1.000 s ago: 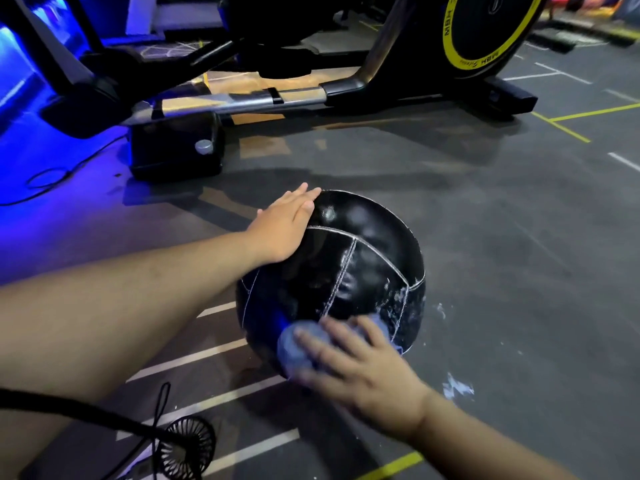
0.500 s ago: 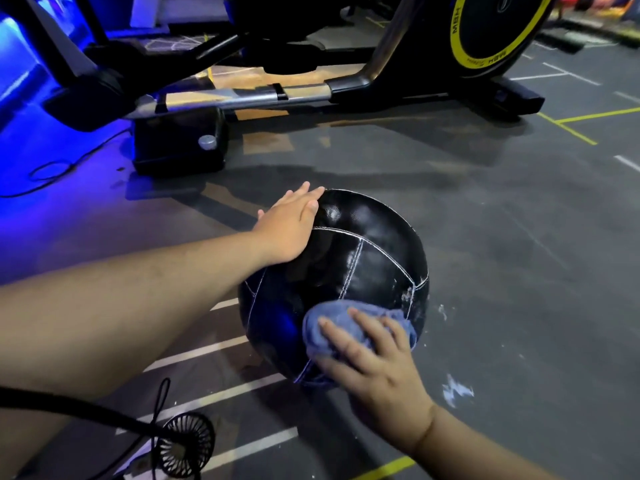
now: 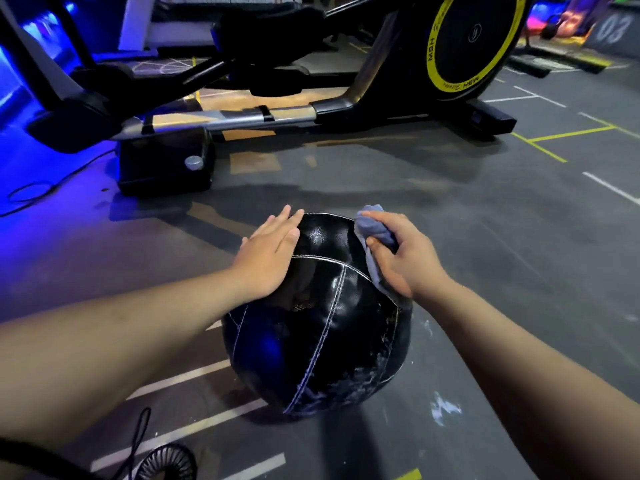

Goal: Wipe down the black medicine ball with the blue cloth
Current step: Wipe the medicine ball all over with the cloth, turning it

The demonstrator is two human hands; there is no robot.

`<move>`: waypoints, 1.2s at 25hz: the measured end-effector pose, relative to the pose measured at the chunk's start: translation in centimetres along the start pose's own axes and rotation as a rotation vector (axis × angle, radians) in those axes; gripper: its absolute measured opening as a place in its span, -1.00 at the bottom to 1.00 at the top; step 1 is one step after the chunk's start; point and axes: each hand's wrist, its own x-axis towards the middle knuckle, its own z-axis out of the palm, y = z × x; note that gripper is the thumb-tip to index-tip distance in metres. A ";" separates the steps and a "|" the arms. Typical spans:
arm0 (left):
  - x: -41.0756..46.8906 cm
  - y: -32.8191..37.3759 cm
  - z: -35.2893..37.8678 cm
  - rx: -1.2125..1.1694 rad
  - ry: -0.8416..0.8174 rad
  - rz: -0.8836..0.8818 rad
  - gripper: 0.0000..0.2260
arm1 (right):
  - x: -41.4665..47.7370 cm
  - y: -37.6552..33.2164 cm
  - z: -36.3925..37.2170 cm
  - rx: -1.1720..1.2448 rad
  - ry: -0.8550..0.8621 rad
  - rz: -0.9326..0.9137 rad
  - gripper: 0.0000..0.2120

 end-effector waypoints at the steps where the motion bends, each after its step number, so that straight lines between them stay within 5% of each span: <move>1: -0.2 -0.3 -0.2 -0.068 0.027 0.004 -0.57 | -0.1 -0.1 0.1 0.006 -0.012 -0.009 -0.61; 6: -4.3 0.0 -0.5 -0.204 0.211 -0.044 -0.37 | 0.4 -0.7 -0.2 -0.046 -0.076 0.016 -0.63; 10: -8.1 -1.4 0.2 -0.097 0.008 -0.208 0.13 | 1.4 -0.3 -2.0 -0.036 -0.185 0.109 -0.62; 13: -8.9 -1.9 0.9 0.010 -0.098 -0.157 0.32 | 1.7 -0.4 -2.6 -0.007 -0.211 0.168 -0.66; 26: -4.5 0.5 -0.6 0.066 -0.343 0.159 0.19 | -3.6 0.7 -8.8 -0.127 -0.316 0.456 -0.77; 30: -5.2 3.0 0.4 -0.013 -0.185 0.079 0.24 | -5.0 1.7 -10.7 -0.079 -0.241 0.522 -0.71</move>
